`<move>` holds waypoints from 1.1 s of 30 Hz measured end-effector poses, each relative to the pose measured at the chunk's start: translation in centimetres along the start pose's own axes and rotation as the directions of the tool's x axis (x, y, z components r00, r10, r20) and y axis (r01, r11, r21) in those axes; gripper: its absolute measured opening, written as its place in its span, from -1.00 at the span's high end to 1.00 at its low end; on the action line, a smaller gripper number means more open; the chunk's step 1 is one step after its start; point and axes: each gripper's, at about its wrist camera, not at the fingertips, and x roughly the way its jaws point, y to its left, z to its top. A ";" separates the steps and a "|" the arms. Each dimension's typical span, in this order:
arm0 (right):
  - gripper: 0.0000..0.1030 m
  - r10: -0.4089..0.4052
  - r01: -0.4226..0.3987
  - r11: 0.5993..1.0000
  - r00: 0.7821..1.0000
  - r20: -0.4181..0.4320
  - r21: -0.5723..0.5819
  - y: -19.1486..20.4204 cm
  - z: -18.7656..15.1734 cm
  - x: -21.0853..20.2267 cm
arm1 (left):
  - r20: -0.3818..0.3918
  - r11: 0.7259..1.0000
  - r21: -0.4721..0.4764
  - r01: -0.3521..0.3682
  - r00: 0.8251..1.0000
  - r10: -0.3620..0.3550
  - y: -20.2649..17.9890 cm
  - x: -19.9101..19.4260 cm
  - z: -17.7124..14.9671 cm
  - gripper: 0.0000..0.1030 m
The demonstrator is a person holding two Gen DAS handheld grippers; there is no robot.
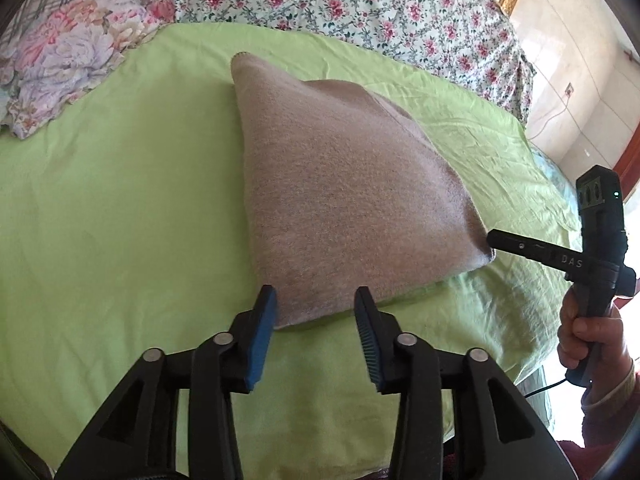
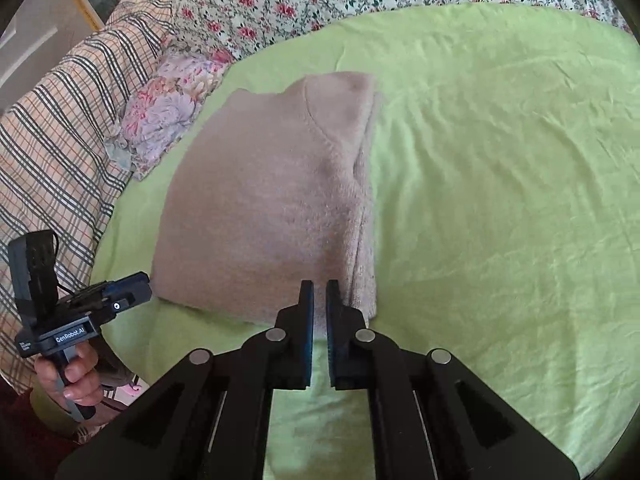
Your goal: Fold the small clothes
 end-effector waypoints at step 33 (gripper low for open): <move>-0.20 -0.004 0.004 0.999 1.000 0.014 -0.038 2.6 0.9 -0.3 | -0.016 0.983 -0.038 -0.182 0.983 0.181 0.7 -1.4 2.2 -0.58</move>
